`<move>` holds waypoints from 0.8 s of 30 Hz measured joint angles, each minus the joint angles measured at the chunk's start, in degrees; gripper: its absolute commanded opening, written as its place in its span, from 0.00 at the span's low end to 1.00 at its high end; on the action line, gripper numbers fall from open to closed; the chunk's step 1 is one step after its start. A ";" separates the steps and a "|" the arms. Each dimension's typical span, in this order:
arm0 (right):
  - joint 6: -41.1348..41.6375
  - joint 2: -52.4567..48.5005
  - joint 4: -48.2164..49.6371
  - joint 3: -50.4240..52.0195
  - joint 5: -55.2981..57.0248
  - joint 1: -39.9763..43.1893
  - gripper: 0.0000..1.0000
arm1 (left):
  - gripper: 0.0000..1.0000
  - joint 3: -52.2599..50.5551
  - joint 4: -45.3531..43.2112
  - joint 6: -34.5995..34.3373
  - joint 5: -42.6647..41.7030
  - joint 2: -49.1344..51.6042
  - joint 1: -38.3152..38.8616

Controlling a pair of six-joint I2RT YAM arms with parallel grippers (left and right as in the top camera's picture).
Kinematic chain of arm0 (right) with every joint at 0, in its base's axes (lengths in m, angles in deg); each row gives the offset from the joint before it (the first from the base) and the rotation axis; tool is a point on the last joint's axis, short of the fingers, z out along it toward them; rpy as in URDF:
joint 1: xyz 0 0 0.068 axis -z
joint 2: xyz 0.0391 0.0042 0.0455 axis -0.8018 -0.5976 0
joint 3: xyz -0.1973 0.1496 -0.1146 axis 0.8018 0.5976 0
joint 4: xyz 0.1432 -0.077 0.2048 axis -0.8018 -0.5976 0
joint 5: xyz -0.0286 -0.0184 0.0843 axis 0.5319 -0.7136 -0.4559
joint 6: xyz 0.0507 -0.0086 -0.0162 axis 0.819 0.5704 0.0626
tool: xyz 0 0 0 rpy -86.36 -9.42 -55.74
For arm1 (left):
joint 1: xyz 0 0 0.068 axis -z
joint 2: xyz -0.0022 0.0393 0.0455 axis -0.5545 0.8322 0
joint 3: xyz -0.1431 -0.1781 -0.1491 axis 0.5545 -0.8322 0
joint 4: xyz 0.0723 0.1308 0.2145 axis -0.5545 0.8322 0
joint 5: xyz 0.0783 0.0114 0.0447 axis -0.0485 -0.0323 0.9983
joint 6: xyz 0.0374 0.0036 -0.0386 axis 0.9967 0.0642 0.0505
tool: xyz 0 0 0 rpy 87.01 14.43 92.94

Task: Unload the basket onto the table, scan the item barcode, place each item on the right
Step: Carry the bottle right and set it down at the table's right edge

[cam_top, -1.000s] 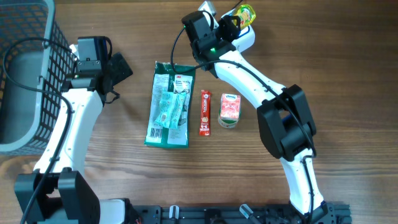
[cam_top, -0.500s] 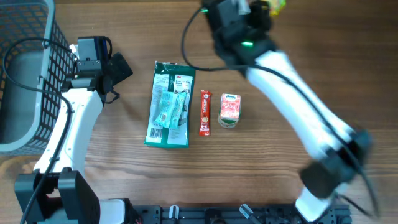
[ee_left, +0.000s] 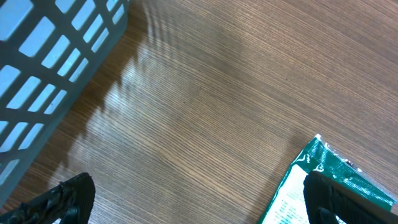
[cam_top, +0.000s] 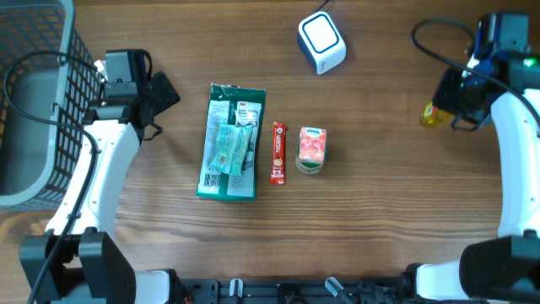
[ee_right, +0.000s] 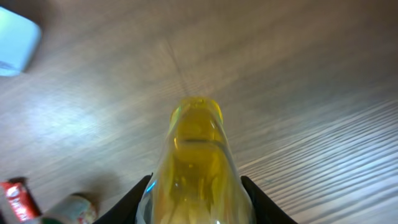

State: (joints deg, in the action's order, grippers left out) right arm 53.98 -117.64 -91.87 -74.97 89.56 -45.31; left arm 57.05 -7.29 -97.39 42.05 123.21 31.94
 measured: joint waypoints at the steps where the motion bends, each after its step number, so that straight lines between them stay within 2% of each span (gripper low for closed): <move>1: 0.02 -0.22 1.42 2.56 -0.68 0.81 0.14 | 1.00 0.00 0.00 0.00 0.02 0.00 0.00; 5: 0.39 -0.57 8.37 11.89 -2.12 2.64 0.15 | 1.00 0.00 0.00 0.00 0.04 0.00 0.00; 9: 0.39 -0.57 12.46 16.15 -0.50 2.73 0.15 | 1.00 0.00 0.00 -0.02 0.02 0.00 0.00; 12: 0.42 -0.57 14.38 18.58 1.86 2.73 0.20 | 1.00 0.00 0.00 0.00 0.02 0.00 0.00; 14: 0.39 -0.57 15.23 19.21 2.95 2.73 0.33 | 1.00 0.00 0.00 0.00 0.00 0.00 0.00; 16: 0.42 -0.57 15.72 19.43 3.52 2.73 0.57 | 1.00 0.00 0.00 -0.02 0.02 0.00 0.00; 17: 0.61 -0.57 15.80 19.50 3.69 2.73 0.73 | 1.00 0.00 0.00 0.00 0.02 0.00 0.00; 18: 0.33 -0.57 15.82 19.56 3.98 2.73 0.81 | 1.00 0.00 0.00 -0.02 0.02 0.00 0.00; 20: 0.39 -0.57 15.91 19.56 4.22 2.73 0.91 | 1.00 0.00 0.00 0.00 0.02 0.00 0.00; 21: 0.57 -0.57 15.96 19.56 4.31 2.73 1.00 | 1.00 0.00 0.00 0.00 0.02 0.00 0.00; 24: 0.59 -0.57 16.00 19.56 4.39 2.73 1.00 | 1.00 0.00 0.00 0.00 0.02 0.00 0.00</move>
State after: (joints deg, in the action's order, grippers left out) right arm 54.57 -118.21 -75.87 -55.41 93.95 -42.58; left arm 57.05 -7.29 -97.39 42.07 123.21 31.94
